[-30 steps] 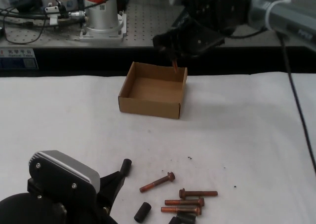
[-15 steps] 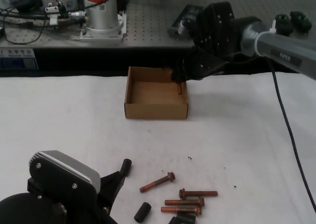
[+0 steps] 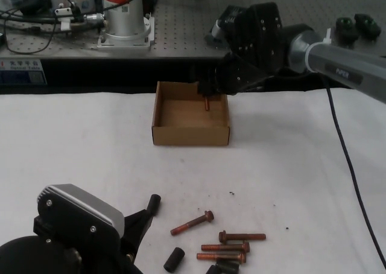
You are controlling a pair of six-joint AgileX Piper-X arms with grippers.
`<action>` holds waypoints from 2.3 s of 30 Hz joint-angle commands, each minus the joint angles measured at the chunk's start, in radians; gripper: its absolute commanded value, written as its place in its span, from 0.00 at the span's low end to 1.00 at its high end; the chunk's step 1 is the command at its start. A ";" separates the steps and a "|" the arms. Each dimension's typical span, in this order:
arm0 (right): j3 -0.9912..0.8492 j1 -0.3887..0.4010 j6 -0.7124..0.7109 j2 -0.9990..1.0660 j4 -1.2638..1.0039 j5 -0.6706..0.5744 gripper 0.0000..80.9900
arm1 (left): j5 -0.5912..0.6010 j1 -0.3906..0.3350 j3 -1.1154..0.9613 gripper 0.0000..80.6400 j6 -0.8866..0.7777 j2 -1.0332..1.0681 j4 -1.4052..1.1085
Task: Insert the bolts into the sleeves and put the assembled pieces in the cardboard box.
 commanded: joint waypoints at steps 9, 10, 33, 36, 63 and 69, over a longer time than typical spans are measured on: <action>-0.016 0.001 -0.008 0.012 0.014 0.025 0.22 | -0.014 0.003 -0.010 0.00 0.015 -0.009 -0.003; -0.016 0.001 -0.014 0.012 0.014 0.024 0.22 | -0.014 0.003 -0.010 0.00 0.015 -0.009 -0.003; -0.070 0.014 0.054 -0.063 0.012 -0.231 0.50 | -0.033 0.003 -0.010 0.00 0.030 -0.009 -0.003; -0.074 0.037 0.040 -0.128 0.055 -0.231 0.50 | -0.038 0.003 -0.010 0.00 0.037 -0.009 -0.003; 0.412 0.180 -0.410 -0.966 0.600 -0.125 0.07 | 0.127 0.003 -0.066 0.00 0.039 -0.009 0.145; 0.788 0.215 -0.270 -1.322 0.337 -0.109 0.07 | 0.232 0.003 -0.140 0.14 0.022 -0.007 0.225</action>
